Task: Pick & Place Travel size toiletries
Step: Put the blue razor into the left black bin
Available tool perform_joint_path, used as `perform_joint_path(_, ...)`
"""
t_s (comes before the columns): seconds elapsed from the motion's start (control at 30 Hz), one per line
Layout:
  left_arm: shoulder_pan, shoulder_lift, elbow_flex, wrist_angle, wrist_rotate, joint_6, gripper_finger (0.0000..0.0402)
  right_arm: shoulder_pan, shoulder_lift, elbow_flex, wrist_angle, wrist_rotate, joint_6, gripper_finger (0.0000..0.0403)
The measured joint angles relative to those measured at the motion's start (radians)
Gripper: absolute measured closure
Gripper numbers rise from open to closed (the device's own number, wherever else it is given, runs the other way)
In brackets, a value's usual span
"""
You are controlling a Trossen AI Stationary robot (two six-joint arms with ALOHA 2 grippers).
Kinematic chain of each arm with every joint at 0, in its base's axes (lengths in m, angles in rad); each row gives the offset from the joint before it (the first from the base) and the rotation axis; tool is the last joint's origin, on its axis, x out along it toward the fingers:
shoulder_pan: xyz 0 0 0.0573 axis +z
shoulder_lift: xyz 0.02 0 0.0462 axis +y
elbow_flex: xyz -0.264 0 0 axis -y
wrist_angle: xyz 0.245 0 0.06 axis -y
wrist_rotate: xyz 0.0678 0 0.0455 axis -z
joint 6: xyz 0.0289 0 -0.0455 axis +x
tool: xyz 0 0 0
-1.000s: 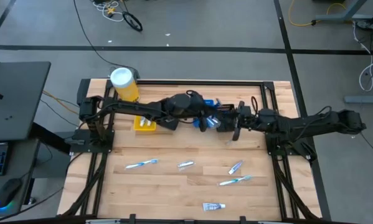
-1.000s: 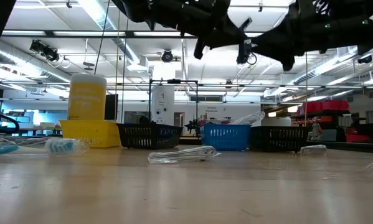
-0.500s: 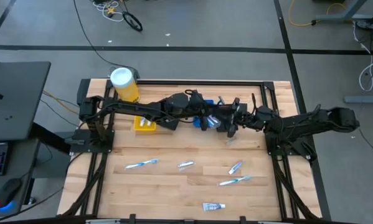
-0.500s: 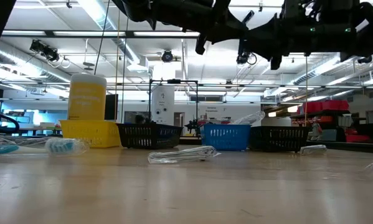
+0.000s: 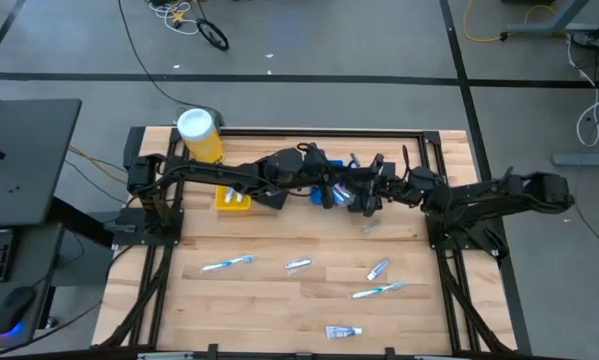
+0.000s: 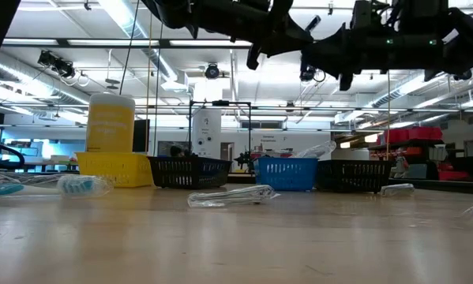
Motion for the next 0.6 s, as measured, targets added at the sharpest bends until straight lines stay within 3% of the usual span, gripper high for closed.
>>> perform_joint_path(0.1, 0.0, 0.0, 0.0, 0.002, 0.0, -0.001, 0.0346, -0.002, 0.032, 0.037, -0.001, -0.06, 0.016, 0.0308)
perform_joint_path(0.27, 0.0, 0.0, 0.0, -0.005, -0.003, 0.005, 0.0346, -0.002, 0.078, 0.067, -0.021, -0.007, 0.031, 0.0317)
perform_joint_path(0.47, 0.0, 0.0, 0.0, -0.008, -0.016, 0.015, 0.0346, -0.002, 0.08, 0.067, -0.024, -0.002, 0.083, 0.0366)
perform_joint_path(0.6, 0.0, 0.0, 0.0, -0.021, -0.016, 0.019, 0.0345, 0.003, 0.08, 0.067, -0.039, 0.005, 0.085, 0.0367)
